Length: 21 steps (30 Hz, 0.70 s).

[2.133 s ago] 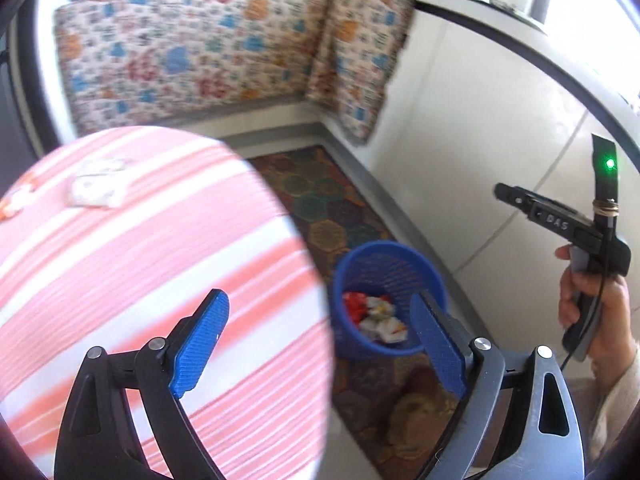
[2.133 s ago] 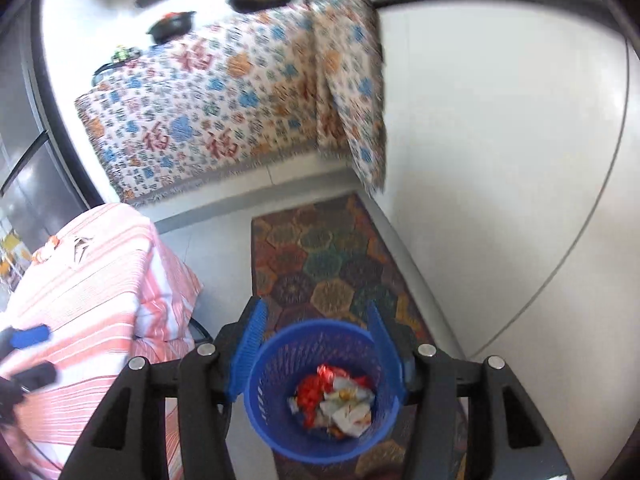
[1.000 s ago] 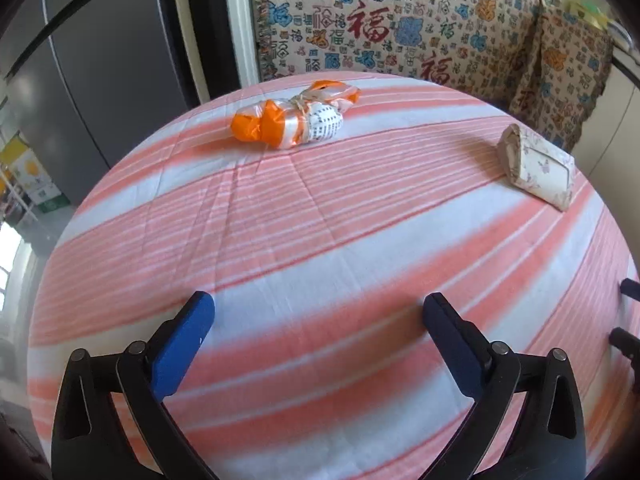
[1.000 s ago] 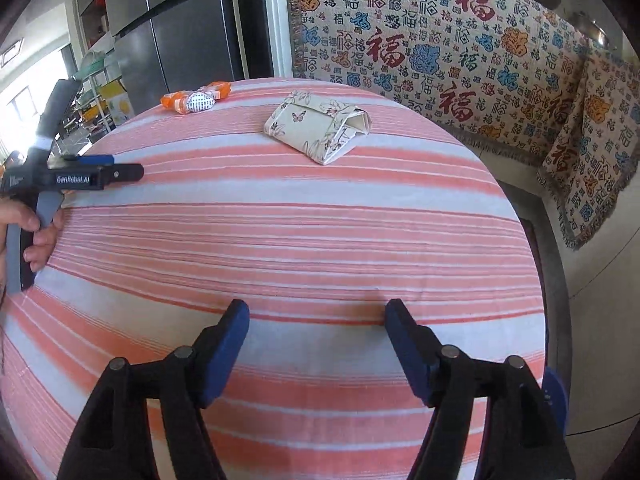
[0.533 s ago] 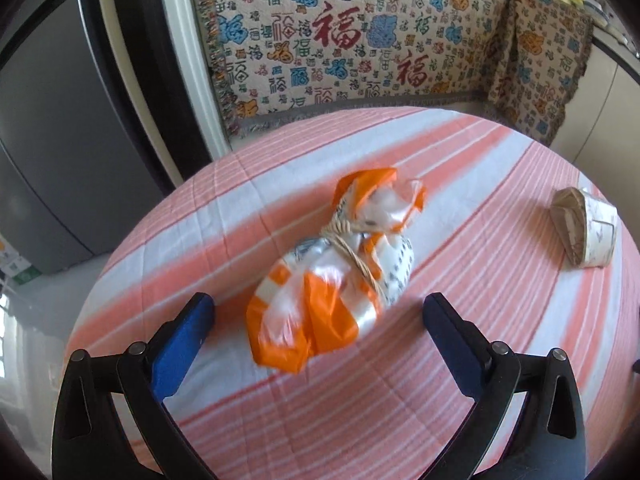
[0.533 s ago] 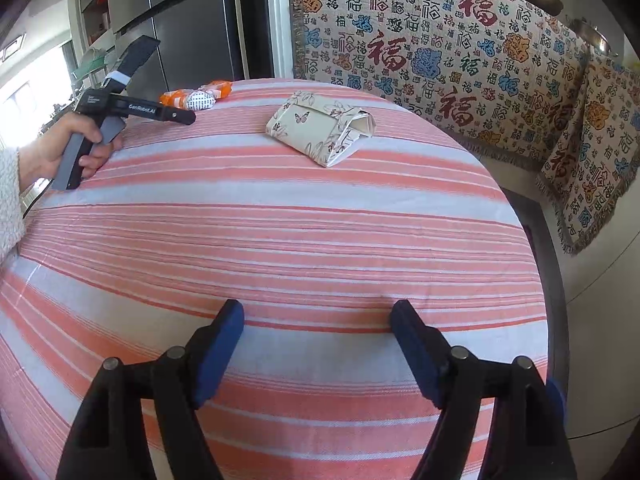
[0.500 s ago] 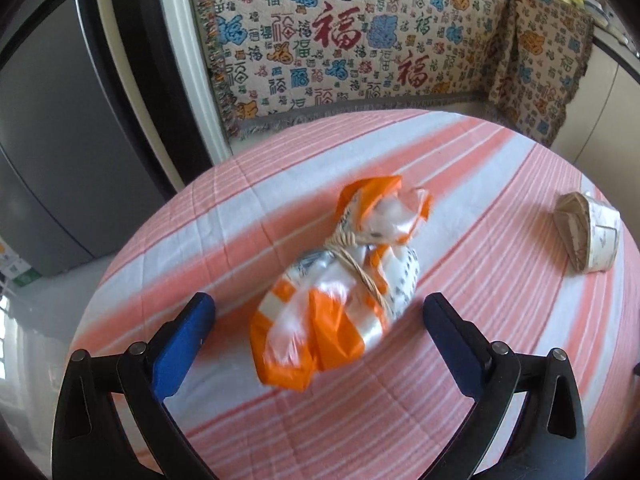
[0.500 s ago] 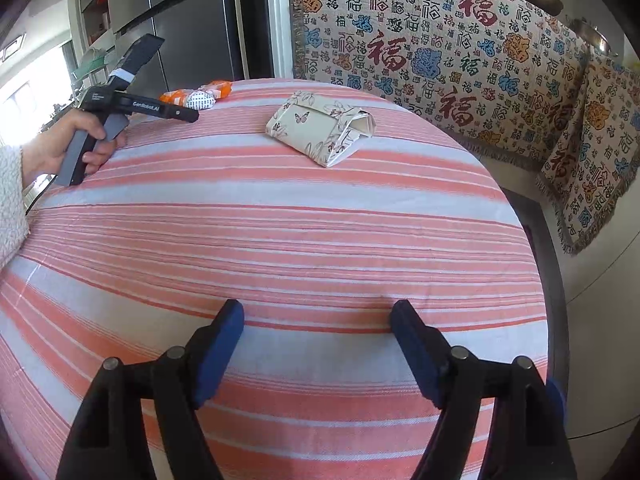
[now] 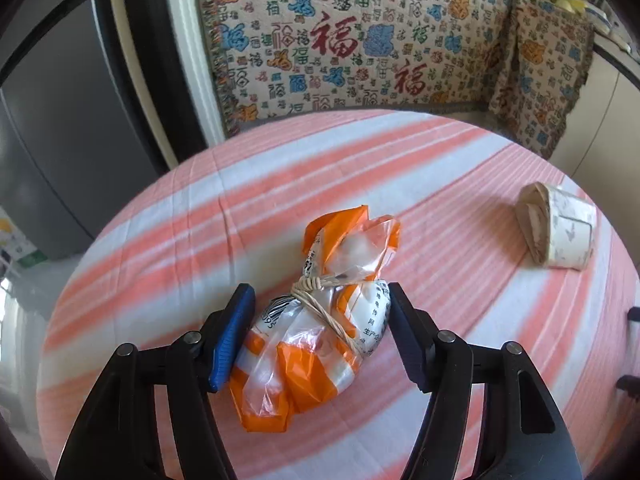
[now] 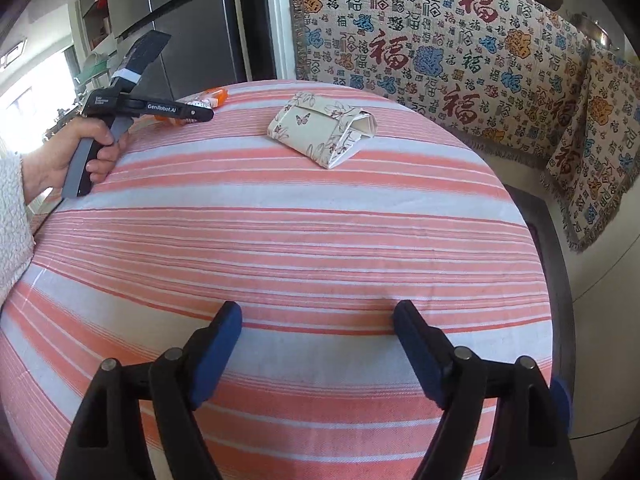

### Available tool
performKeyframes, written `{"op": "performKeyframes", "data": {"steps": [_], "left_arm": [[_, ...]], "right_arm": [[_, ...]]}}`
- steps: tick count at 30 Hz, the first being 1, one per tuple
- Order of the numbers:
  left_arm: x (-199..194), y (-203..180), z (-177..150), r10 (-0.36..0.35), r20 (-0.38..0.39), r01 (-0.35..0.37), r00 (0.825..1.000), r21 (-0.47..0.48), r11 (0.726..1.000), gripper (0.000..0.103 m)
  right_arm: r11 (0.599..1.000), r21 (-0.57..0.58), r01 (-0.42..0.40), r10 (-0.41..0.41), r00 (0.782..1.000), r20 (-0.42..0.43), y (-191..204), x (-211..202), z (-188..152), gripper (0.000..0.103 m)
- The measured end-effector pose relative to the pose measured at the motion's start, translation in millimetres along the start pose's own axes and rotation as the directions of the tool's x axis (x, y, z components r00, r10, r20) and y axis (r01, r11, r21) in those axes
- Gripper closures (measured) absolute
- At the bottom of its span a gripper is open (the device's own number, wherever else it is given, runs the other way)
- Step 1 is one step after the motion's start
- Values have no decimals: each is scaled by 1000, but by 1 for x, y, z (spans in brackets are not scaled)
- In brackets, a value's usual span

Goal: Collect trash
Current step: 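Close the left tool on the orange-and-white tied bag and lift it, then grasp the cream butterfly-print box with the right tool while the left holds the tied bag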

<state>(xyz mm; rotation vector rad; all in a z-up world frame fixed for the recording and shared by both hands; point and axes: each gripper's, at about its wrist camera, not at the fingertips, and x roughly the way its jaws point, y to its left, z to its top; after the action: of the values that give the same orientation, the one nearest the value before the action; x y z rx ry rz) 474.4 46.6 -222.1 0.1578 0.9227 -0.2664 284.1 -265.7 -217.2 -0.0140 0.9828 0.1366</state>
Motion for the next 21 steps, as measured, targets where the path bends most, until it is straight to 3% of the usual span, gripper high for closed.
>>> {"op": "performKeyframes", "data": {"steps": [2,6,9,12,14,17,19,21], "left_arm": [[-16,-11,-19,5,-21,-5,1000,-19,1000,35],[-45,-39,-53,5,-67,-6,998,-18,1000,35],[-60,-59,-70,-4,-95,1,995,-31,1000,35],[-68,-82,-78,-10,-101,6,995,-40,999,35],[-73,-91,-84,-7,-87,2,996,-58,998,35],[-79,-94,-91,5,-63,-12,998,-114,993,35],[-82,-95,-95,14,-58,-23,998,-157,987,35],[-86,-102,-100,34,-51,-42,998,-183,982,35]], "right_arm": [[998,-55,9,-11,1000,-27,-4,8,11,19],[990,-137,-47,36,996,-78,-22,37,54,17],[970,-212,-115,94,990,-105,-32,62,84,2],[945,-282,-164,134,983,-123,-36,81,109,0],[945,-289,-154,122,984,-128,-39,94,122,0],[947,-316,-64,41,996,-77,-37,107,139,0],[945,-321,-59,42,997,-62,-35,112,144,2],[959,-241,-150,132,987,-89,-39,114,144,32]]}}
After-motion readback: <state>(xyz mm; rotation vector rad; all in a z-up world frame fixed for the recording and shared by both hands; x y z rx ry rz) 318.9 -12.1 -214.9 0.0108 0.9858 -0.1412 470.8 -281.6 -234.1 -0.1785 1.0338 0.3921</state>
